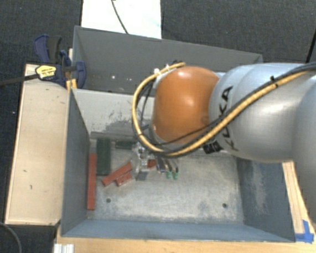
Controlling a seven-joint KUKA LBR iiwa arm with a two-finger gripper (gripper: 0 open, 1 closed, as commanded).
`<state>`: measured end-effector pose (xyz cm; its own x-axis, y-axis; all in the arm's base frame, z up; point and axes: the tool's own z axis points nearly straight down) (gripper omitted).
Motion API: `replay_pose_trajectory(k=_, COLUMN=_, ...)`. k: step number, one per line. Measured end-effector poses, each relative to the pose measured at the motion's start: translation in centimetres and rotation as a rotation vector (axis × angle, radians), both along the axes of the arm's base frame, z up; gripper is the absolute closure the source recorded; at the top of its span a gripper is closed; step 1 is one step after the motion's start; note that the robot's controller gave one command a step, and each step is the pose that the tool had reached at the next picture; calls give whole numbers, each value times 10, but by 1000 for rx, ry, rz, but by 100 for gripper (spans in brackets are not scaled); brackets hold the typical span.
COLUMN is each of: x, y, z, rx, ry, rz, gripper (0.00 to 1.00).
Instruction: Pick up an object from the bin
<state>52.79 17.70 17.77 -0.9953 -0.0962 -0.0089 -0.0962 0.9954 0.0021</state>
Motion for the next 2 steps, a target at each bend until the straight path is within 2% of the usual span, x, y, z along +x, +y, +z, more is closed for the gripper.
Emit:
replay_pose_trajectory(k=1, x=-1, y=-1, z=-4, rx=-2, ry=7, rz=-5, gripper=0)
replay_pose_trajectory(k=2, x=33, y=21, z=-112, rx=-4, ry=12, rz=62, gripper=0)
